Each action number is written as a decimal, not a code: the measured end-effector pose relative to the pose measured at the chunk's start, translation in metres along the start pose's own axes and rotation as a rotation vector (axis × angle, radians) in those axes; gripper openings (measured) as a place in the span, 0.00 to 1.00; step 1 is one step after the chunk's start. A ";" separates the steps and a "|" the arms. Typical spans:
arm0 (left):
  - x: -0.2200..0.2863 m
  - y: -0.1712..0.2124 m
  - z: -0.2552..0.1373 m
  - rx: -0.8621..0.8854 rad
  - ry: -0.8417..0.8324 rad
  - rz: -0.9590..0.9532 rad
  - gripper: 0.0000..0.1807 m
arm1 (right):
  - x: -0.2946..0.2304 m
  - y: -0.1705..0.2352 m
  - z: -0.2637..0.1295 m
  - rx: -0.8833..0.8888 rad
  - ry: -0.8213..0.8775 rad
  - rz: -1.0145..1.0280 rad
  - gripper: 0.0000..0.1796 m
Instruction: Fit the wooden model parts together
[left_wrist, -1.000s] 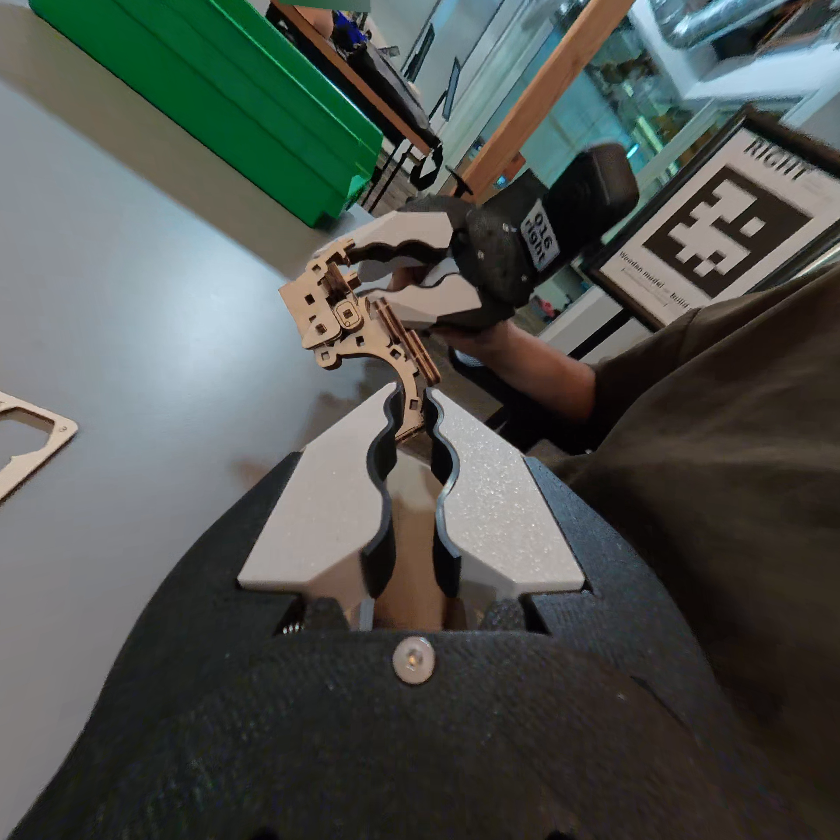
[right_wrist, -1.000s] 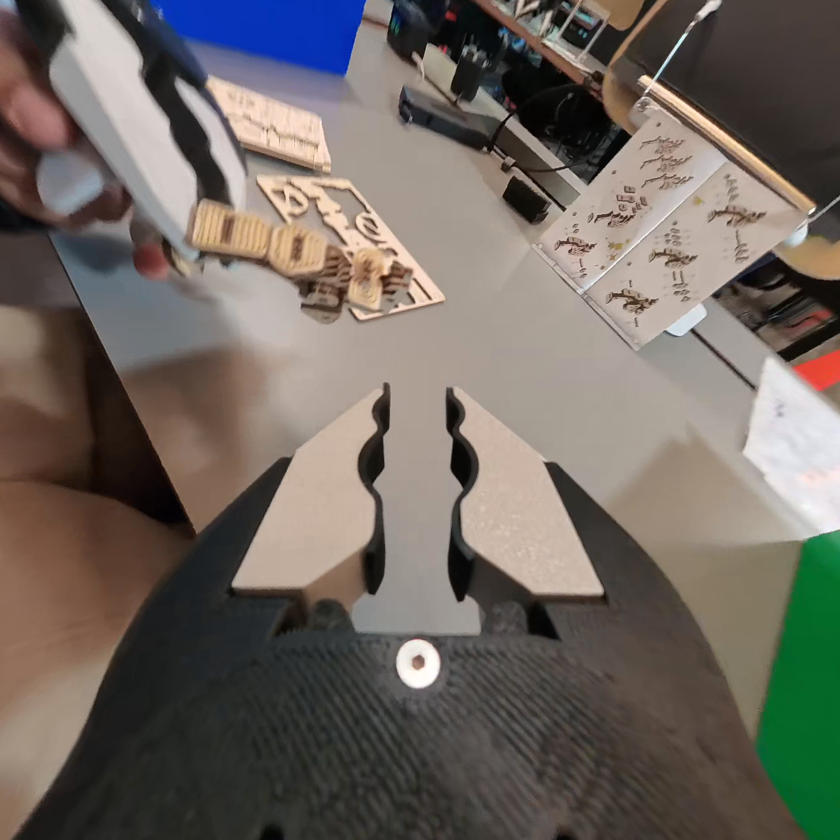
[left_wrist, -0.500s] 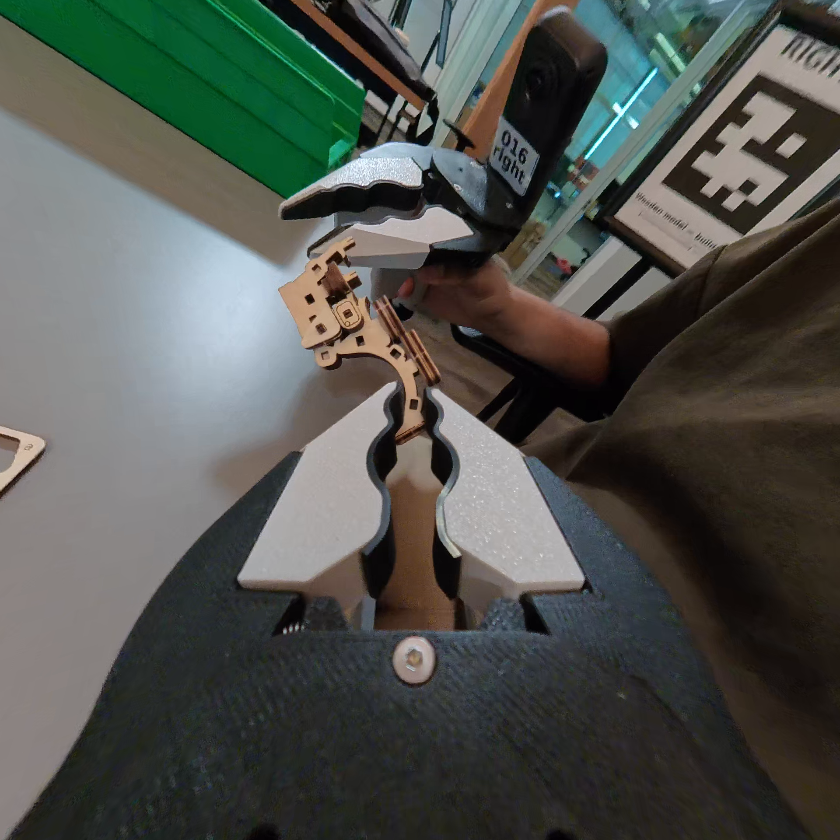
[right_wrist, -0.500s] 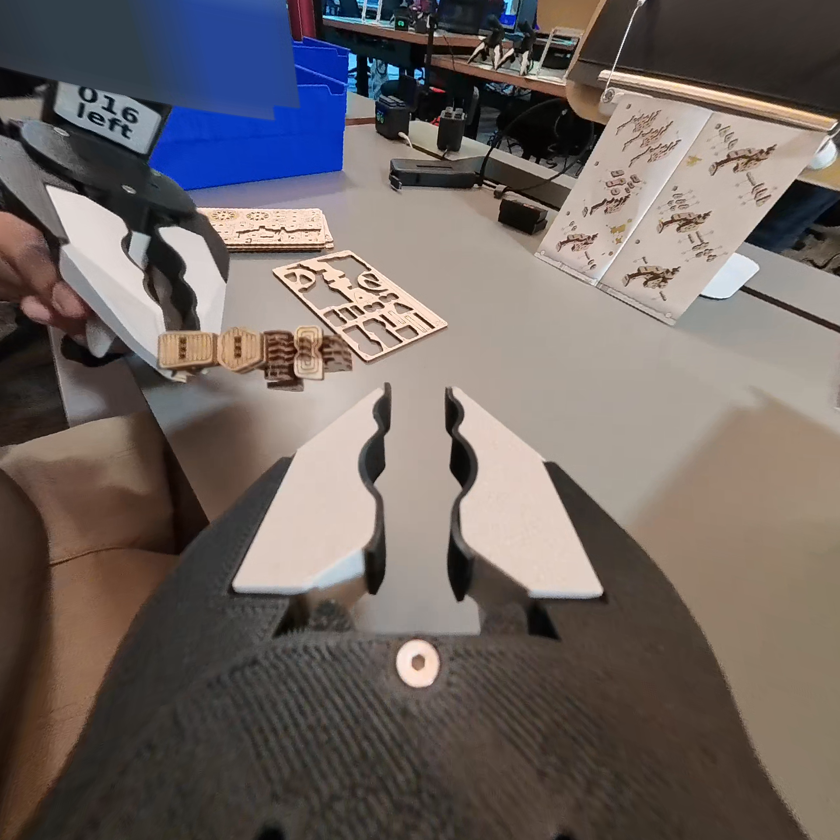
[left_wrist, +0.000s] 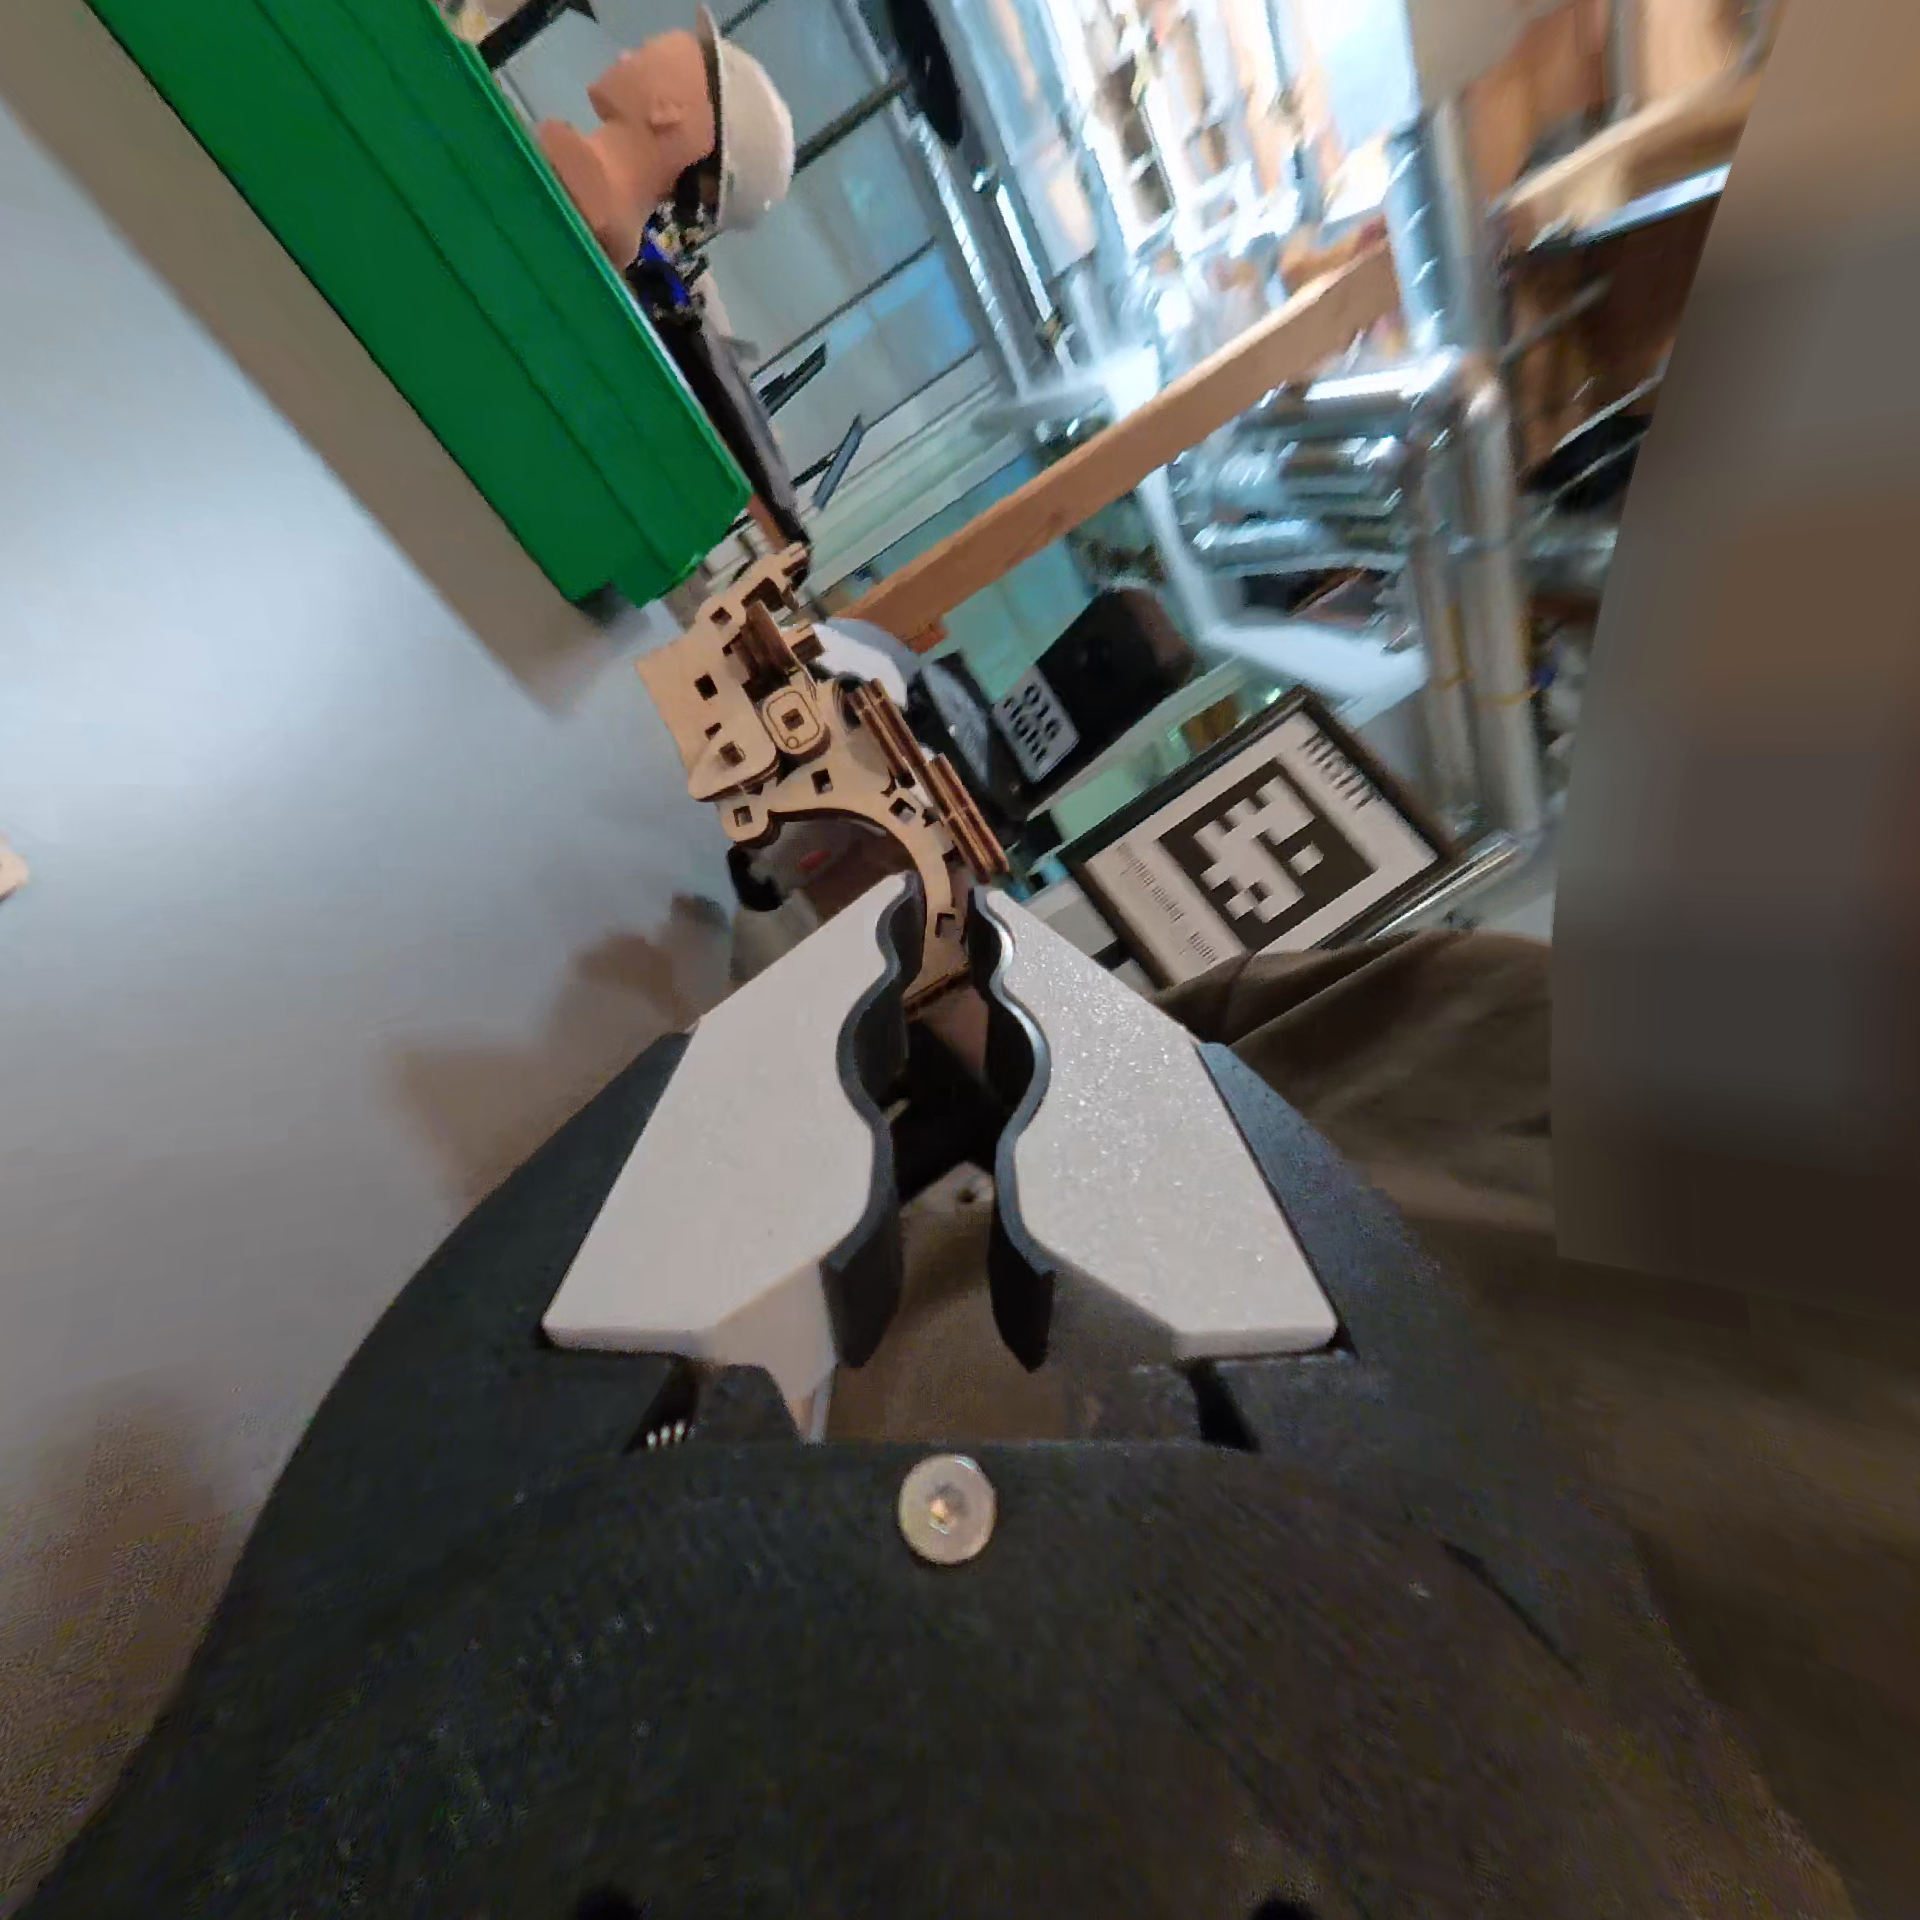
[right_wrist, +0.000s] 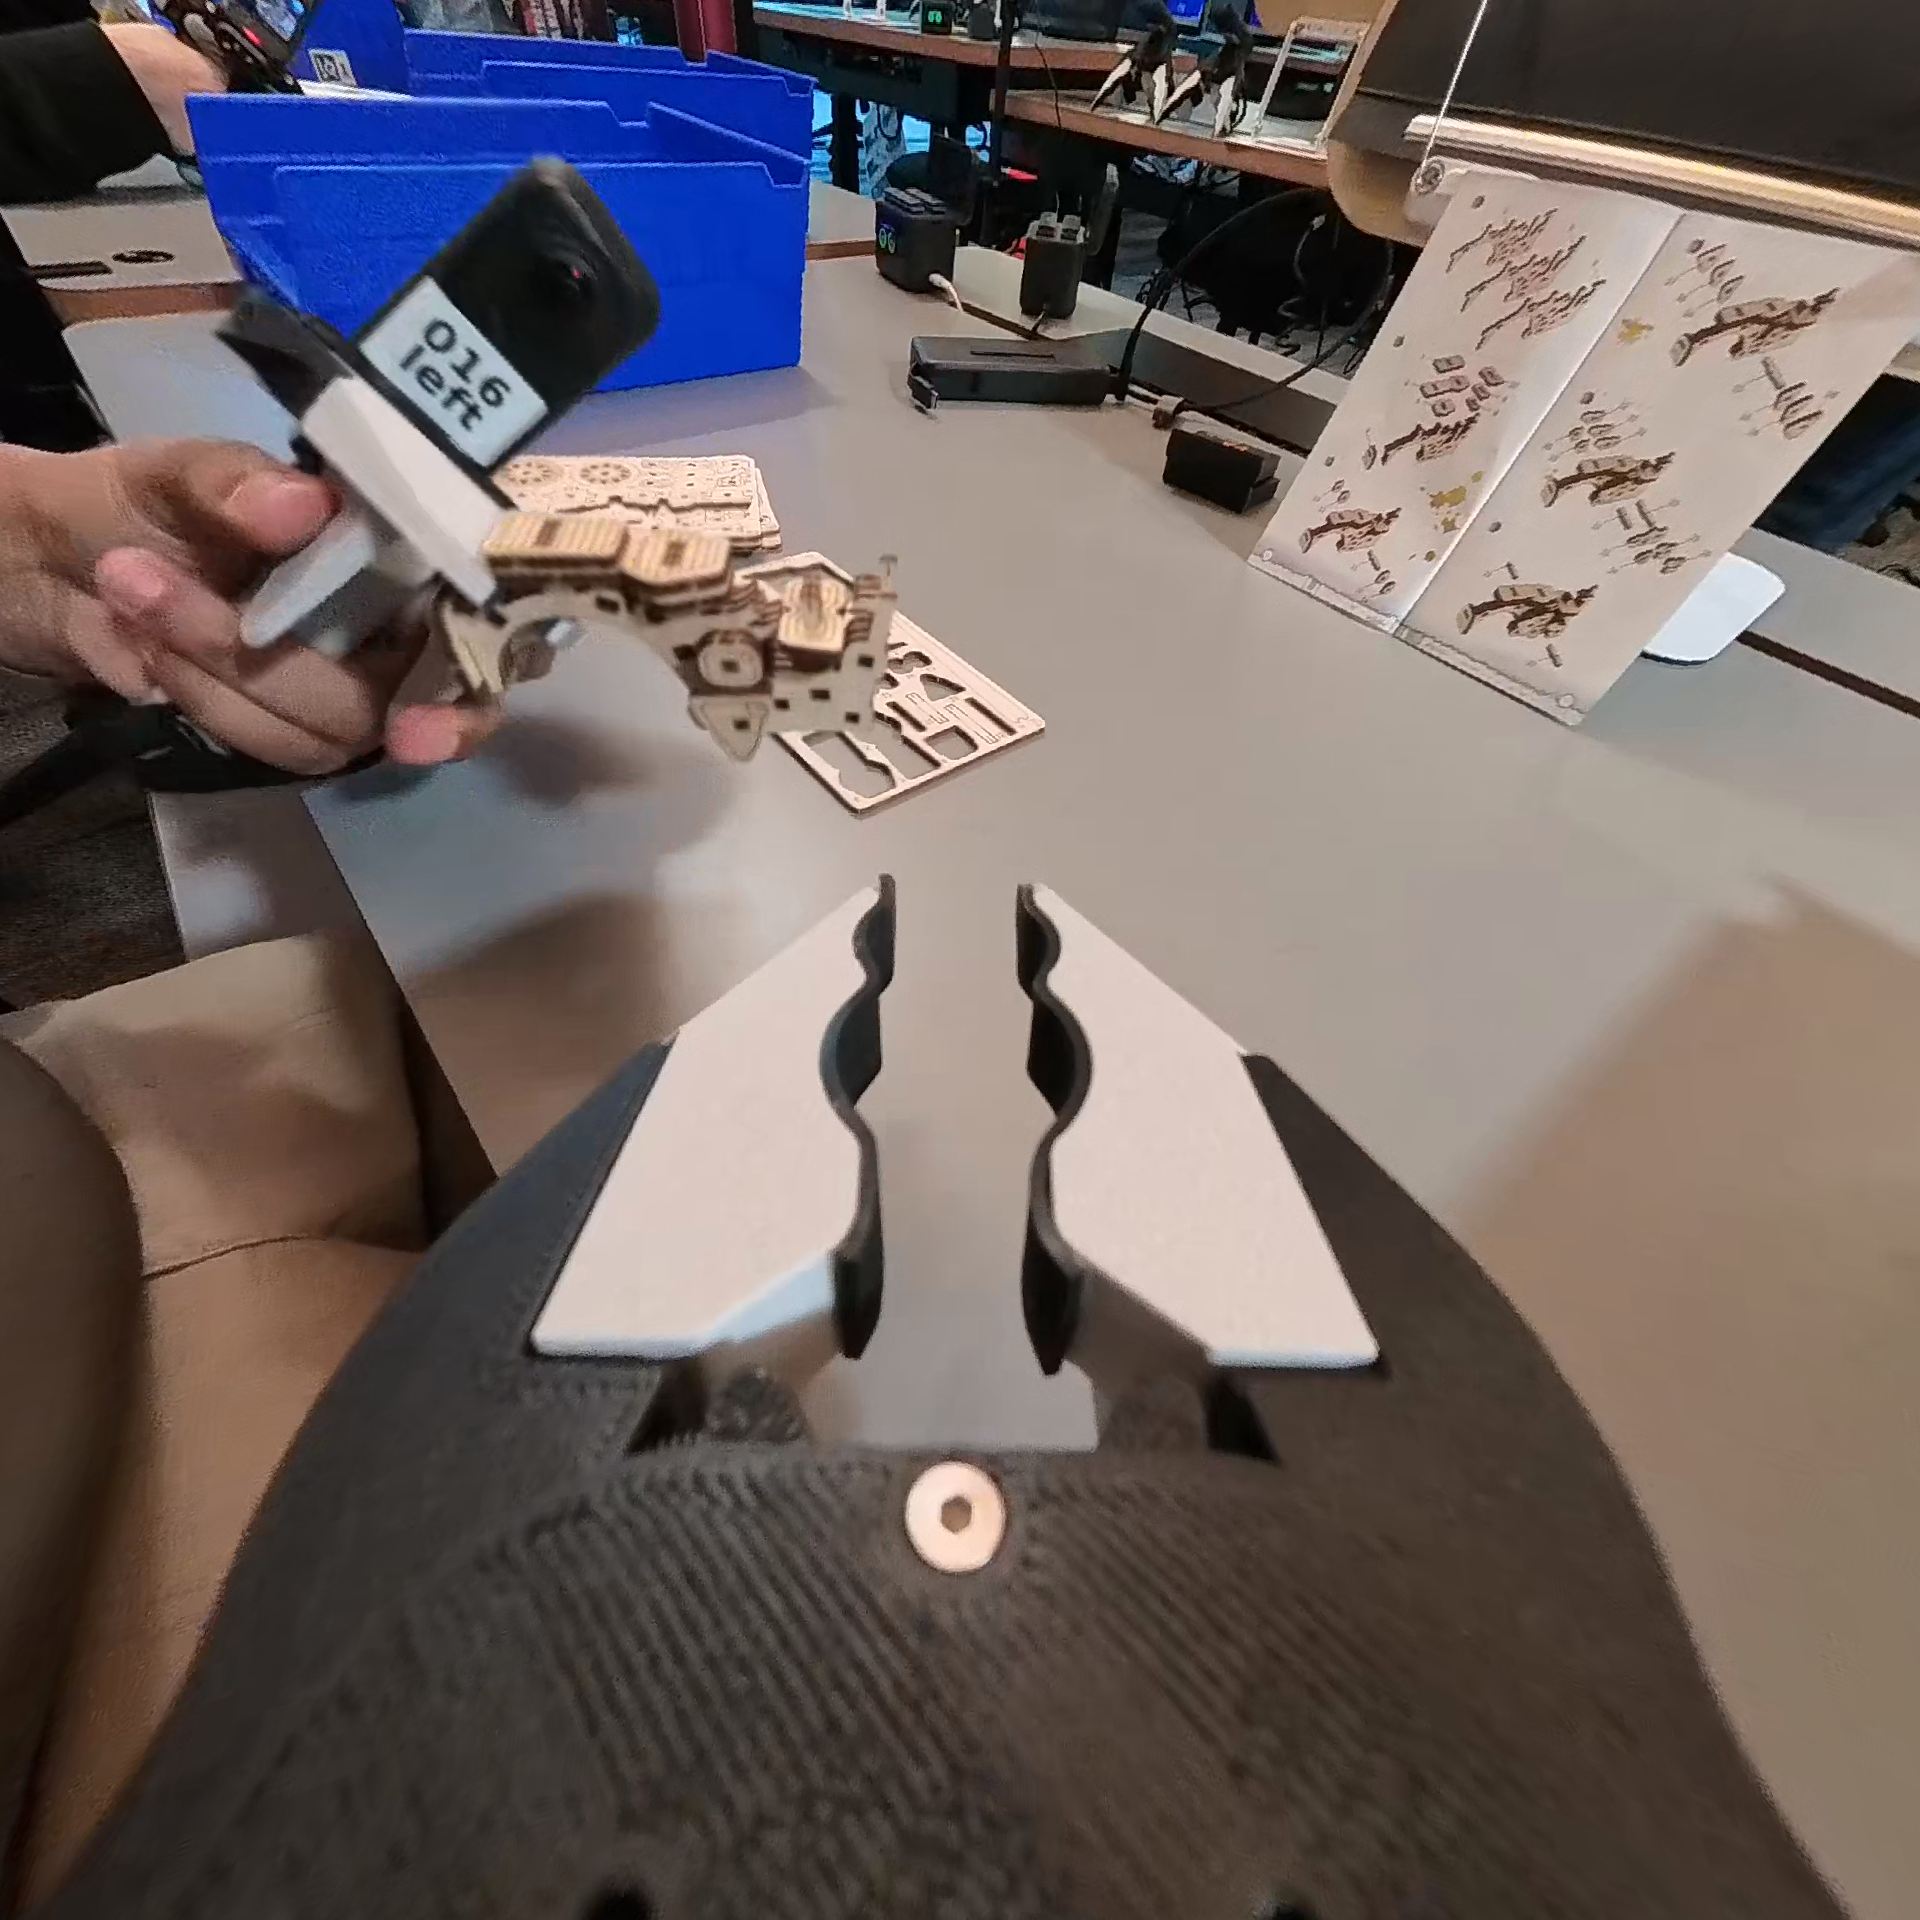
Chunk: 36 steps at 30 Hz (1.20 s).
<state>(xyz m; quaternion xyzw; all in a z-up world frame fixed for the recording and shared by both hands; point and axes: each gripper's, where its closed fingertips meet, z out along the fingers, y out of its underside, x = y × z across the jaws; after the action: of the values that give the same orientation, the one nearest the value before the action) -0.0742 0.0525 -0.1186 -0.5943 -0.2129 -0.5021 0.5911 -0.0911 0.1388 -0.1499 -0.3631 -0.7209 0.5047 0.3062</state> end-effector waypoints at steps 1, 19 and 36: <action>0.000 -0.003 -0.002 0.020 0.017 -0.033 0.02 | -0.001 0.000 0.000 -0.001 -0.002 0.000 0.12; 0.002 0.005 0.001 -0.023 0.048 -0.066 0.02 | -0.002 0.002 0.003 -0.016 -0.006 -0.004 0.12; 0.000 0.010 0.004 -0.045 0.046 -0.080 0.02 | -0.001 0.000 0.003 -0.004 -0.011 0.021 0.12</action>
<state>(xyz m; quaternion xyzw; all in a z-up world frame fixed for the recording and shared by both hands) -0.0645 0.0535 -0.1224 -0.5868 -0.2115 -0.5437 0.5616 -0.0928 0.1365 -0.1512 -0.3687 -0.7197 0.5083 0.2961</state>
